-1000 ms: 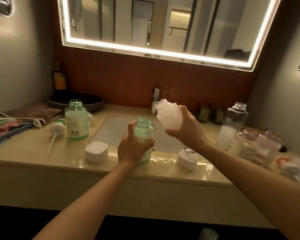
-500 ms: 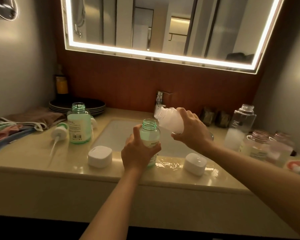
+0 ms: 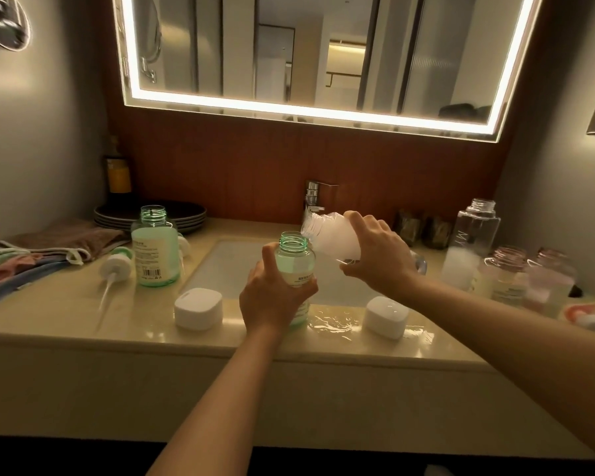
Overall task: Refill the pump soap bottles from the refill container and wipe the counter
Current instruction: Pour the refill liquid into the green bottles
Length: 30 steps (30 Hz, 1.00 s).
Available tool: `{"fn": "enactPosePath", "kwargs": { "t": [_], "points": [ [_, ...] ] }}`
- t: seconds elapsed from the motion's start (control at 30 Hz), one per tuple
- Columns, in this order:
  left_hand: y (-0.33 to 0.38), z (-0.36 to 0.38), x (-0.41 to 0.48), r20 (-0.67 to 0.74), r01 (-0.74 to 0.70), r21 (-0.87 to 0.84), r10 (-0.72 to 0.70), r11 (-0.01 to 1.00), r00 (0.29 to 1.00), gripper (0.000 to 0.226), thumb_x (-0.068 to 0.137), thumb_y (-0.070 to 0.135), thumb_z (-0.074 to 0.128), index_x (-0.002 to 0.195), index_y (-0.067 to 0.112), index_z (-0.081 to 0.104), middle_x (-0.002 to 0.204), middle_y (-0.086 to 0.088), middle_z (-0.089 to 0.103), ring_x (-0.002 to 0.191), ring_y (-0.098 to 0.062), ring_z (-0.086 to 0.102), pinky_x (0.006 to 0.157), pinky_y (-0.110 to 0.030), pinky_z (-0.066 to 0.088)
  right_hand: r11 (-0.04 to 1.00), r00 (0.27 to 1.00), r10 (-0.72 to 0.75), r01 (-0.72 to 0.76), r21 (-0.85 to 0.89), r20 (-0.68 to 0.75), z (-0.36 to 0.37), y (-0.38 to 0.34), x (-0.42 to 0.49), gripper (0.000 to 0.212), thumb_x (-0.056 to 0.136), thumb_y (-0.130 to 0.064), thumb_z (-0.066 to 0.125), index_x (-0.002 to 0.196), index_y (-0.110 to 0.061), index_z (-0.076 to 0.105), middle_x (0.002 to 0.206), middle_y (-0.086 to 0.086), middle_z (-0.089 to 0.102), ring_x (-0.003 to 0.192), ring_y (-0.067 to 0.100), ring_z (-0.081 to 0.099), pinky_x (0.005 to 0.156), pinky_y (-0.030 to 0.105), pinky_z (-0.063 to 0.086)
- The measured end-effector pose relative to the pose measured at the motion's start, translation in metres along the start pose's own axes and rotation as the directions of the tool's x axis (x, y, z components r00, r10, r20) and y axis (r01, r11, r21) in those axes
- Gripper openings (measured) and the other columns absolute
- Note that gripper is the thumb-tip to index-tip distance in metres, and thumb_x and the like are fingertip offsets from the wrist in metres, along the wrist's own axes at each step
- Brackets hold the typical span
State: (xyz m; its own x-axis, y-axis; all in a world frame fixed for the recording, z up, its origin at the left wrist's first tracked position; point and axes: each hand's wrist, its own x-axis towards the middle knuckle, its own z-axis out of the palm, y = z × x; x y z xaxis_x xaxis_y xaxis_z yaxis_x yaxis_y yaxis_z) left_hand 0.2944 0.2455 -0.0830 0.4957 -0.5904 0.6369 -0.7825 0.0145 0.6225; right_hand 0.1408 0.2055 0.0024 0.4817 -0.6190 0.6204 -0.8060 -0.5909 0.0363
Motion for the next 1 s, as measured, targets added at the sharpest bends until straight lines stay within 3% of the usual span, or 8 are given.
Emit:
{"fn": "enactPosePath", "kwargs": {
  "t": [0.13,0.33,1.0],
  "points": [
    [0.001,-0.002,0.000,-0.003,-0.003,-0.013,0.003,1.000,1.000,0.077,0.068,0.055,0.070,0.118,0.030,0.016,0.117,-0.006,0.058,0.099,-0.023,0.057,0.074,-0.032,0.048,0.999,1.000,-0.019,0.019,-0.040,0.010,-0.003,0.000,0.002,0.074,0.077,-0.034,0.071,0.136,-0.018,0.030,0.124,0.008,0.051,0.106,0.023,0.051,0.085,0.033,0.048],
    [0.001,-0.003,0.000,-0.002,0.000,-0.004,0.000,1.000,1.000,0.076,0.067,0.054,0.071,0.112,0.031,0.014,0.114,-0.007,0.059,0.097,-0.026,0.057,0.074,-0.035,0.048,0.993,0.998,-0.049,0.053,-0.105,0.035,-0.009,0.001,0.007,0.073,0.078,-0.032,0.070,0.137,-0.018,0.029,0.125,0.009,0.051,0.108,0.023,0.051,0.088,0.035,0.047],
    [-0.001,-0.001,-0.002,-0.019,-0.021,-0.024,0.020,0.999,1.000,0.077,0.067,0.054,0.071,0.115,0.032,0.014,0.115,-0.006,0.058,0.097,-0.022,0.057,0.073,-0.032,0.048,0.979,0.994,-0.095,0.102,-0.175,0.051,-0.015,0.002,0.016,0.072,0.077,-0.031,0.071,0.136,-0.019,0.031,0.125,0.009,0.051,0.108,0.024,0.051,0.093,0.041,0.045]
  ]
}}
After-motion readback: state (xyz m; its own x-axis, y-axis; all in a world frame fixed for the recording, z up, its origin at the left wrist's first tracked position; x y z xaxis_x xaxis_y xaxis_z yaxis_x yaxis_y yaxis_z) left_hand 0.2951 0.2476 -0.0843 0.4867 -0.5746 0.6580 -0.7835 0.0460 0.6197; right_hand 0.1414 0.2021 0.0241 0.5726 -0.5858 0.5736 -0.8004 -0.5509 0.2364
